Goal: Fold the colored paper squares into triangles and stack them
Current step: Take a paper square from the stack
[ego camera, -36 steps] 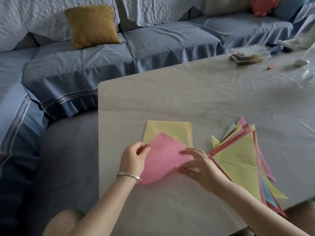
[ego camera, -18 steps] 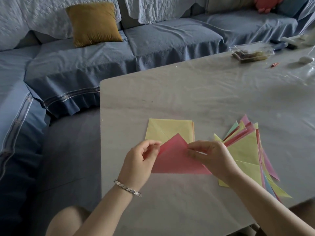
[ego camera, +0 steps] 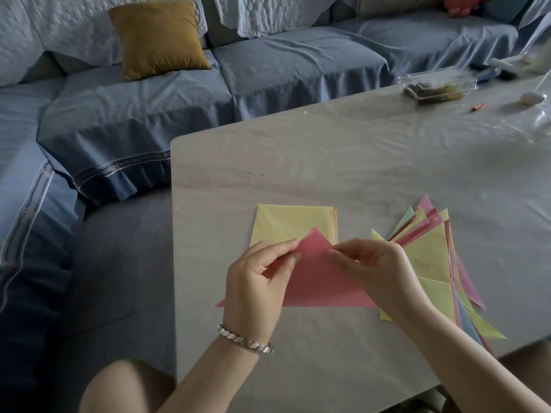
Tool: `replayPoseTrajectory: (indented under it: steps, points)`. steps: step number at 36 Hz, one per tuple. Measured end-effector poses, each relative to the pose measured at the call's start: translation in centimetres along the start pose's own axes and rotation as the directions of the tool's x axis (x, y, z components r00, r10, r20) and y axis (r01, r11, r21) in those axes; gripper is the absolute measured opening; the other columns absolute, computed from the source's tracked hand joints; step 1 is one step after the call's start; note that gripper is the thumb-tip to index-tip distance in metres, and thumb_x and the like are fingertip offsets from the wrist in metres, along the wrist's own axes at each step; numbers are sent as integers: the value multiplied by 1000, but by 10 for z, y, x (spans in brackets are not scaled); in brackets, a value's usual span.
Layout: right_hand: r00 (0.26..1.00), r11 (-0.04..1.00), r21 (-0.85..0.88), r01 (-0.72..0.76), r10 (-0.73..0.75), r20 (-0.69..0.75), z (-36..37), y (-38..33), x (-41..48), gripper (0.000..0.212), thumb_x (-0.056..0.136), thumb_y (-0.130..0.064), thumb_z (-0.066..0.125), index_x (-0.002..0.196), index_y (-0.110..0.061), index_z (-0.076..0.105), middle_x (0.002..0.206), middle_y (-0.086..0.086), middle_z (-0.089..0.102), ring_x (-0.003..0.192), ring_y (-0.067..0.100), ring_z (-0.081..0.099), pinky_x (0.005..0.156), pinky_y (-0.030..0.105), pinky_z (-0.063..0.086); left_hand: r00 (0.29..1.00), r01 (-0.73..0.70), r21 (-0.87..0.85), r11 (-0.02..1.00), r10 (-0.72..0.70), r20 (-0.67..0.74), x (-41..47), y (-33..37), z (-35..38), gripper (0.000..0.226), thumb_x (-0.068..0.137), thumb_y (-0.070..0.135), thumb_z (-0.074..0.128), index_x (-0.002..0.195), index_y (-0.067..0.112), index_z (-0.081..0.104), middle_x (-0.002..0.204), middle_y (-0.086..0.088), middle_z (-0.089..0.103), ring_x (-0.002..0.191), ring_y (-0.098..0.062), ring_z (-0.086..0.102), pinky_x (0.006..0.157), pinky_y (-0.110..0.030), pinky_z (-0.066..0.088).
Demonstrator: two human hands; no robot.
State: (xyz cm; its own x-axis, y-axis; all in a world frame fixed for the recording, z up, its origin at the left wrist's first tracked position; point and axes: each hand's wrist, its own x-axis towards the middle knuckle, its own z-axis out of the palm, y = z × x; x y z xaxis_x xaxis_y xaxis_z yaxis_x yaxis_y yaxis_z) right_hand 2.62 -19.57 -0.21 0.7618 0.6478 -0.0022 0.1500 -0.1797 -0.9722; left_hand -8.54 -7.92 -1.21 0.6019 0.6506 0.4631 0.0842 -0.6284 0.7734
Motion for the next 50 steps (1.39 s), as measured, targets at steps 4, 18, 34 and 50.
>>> replayPoseTrajectory:
  steps: [4,18,34,50]
  points:
    - [999,999,43,-3,5,-37,2,-4,-3,20,74,-10,74,64,-27,69,59,-15,67,54,-6,56,55,5,40,1000,25,-50,998,-25,1,-2,5,-2,20,75,15,66,93,22,71,77,10,67,75,0,62,68,-8,47]
    - [996,991,124,48,-37,-86,2,-17,-11,30,76,-1,71,69,-31,70,61,-14,68,55,-3,54,57,6,42,999,54,-97,994,-54,0,-1,12,-7,24,75,16,65,94,30,70,76,9,67,69,-5,63,64,-19,51]
    - [996,991,125,54,-44,-79,-1,-20,-13,31,75,-2,71,69,-33,71,62,-12,69,56,-1,55,58,6,44,1000,16,-68,998,-15,18,-1,17,-9,23,77,16,65,98,24,68,80,12,67,73,-3,63,65,-14,50]
    - [923,882,-413,228,-60,380,-16,-16,4,19,79,-14,71,80,-32,75,75,-22,68,80,-7,59,70,3,40,899,218,47,975,-220,379,-3,8,-9,12,75,8,73,82,17,75,77,10,69,74,-5,63,65,-10,47]
